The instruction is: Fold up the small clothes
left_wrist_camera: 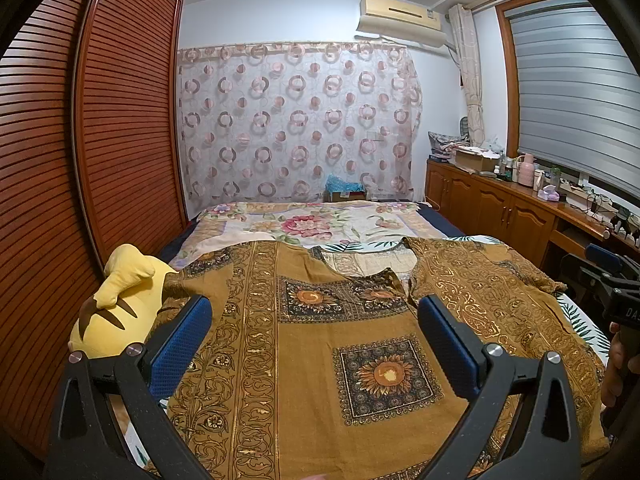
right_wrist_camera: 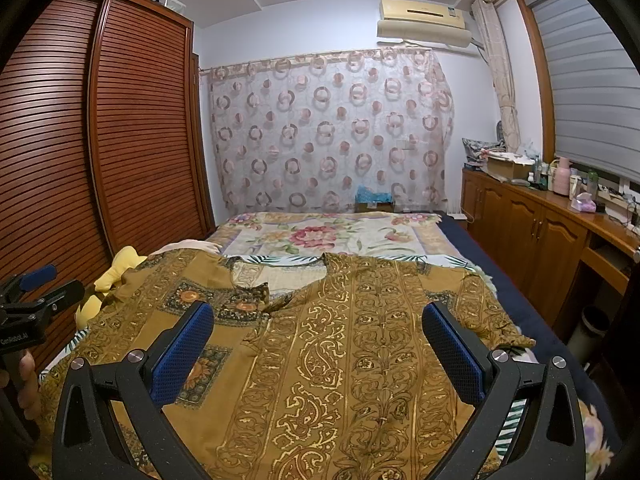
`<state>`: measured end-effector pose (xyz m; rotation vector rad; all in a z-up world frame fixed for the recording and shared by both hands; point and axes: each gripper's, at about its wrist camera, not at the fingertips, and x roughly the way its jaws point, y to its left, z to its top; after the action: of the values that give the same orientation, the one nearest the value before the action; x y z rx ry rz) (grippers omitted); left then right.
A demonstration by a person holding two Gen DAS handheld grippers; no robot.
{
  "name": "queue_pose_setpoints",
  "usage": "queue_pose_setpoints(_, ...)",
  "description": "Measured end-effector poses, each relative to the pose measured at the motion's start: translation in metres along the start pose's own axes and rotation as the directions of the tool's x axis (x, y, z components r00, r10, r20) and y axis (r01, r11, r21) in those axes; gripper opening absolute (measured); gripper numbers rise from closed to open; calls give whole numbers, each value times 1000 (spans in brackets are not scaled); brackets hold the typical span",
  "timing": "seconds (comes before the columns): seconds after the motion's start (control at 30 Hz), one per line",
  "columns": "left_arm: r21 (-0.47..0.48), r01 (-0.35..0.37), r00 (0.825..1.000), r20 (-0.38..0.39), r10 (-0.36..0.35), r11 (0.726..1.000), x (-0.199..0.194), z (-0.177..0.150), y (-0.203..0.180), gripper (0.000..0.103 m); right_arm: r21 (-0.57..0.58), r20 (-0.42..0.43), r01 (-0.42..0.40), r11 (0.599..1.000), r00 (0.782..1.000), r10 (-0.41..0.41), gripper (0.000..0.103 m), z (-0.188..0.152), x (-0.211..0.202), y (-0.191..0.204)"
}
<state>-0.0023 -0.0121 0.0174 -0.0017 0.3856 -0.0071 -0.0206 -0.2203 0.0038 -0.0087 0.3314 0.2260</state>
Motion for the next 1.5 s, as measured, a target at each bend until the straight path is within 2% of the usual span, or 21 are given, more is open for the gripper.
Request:
queue_pose_setpoints(0.4,1,0,1000,0,0,1000,0,0,0,103,-13,5,-13,1000,1000,13,103,2,0,2)
queue_pose_setpoints(0.7,-4,-9,999,-45,9,1000,13,-10,7,103,-35,-17,-58,998,998,58,103,1,9,5)
queue_pose_setpoints(1.3,-22,7,987,-161,-10,1000,44,-40,80,103,-111,-102,-155,982,984,144,103,10,43,11)
queue_pose_setpoints(1.5,-25,-34,975,-220,28,999,56,-47,109,103,-144,-149,-195,970,973,173,103,14,58,15)
